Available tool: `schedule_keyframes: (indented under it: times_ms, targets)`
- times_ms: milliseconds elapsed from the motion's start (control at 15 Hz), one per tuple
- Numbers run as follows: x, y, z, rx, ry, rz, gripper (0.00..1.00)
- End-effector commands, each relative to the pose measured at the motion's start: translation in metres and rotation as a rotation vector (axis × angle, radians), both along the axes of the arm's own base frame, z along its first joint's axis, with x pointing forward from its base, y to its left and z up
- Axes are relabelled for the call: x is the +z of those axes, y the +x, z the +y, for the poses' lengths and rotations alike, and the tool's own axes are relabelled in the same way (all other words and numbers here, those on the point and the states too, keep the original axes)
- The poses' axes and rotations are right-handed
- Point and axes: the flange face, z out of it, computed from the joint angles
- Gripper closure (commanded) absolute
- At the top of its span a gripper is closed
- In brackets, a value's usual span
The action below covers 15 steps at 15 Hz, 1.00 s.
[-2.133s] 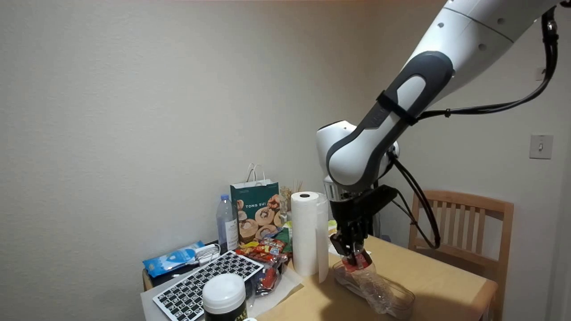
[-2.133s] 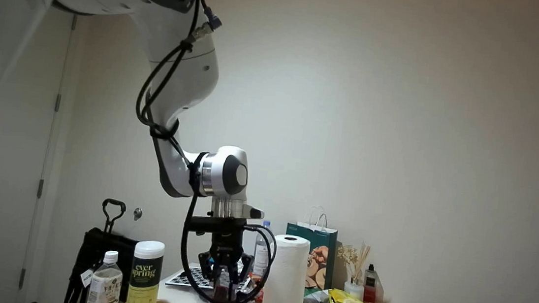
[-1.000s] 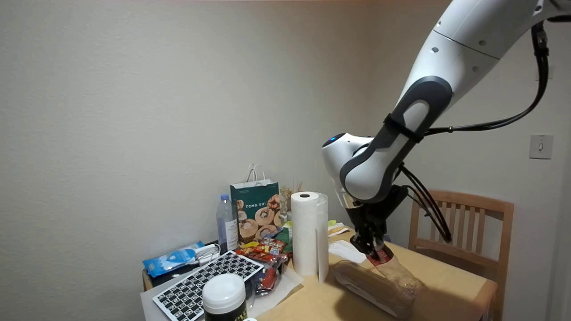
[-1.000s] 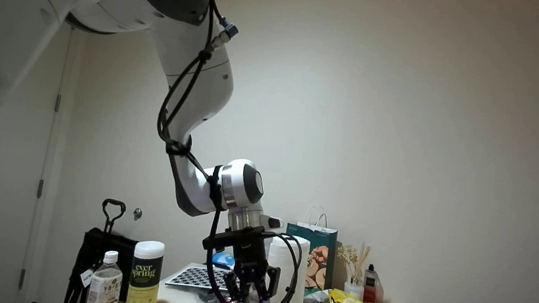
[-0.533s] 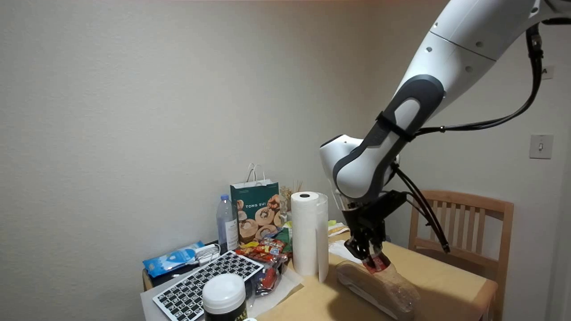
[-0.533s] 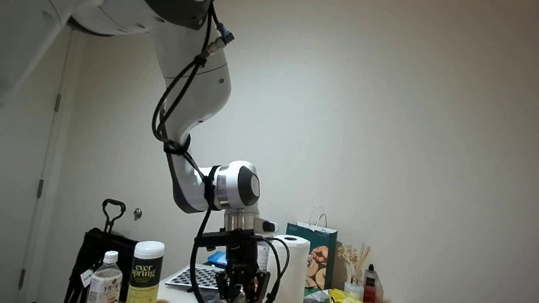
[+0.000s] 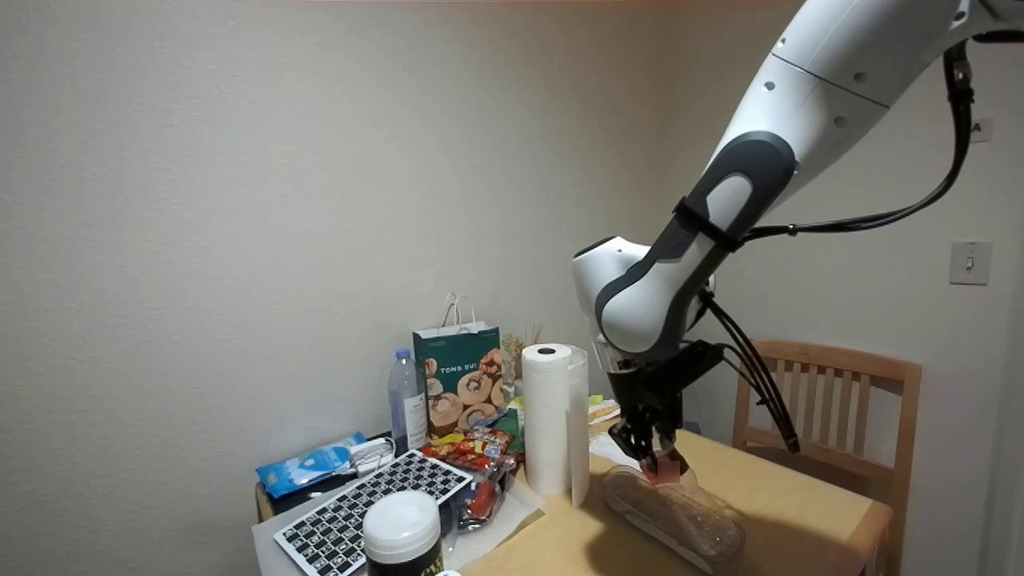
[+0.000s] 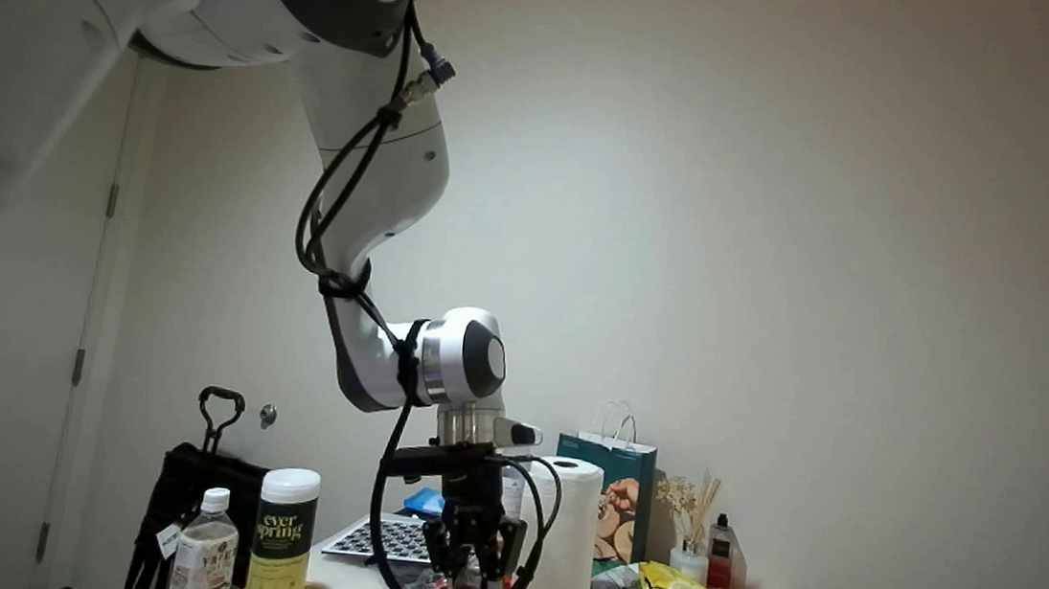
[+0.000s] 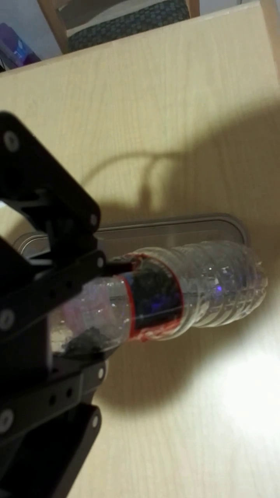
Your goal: Put the bottle in the clear case
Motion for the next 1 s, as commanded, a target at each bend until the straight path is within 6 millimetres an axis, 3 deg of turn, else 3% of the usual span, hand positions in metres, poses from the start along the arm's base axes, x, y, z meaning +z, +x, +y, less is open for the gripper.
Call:
schedule_keyframes:
  times_ms: [0, 467, 933]
  targets:
    - [0.003, 0.003, -0.008, -0.021, -0.018, 0.011, 0.88]
    - [-0.018, 0.005, -0.015, 0.034, 0.024, 0.031, 0.88]
    - [-0.022, 0.028, -0.013, 0.136, -0.01, -0.056, 0.87]
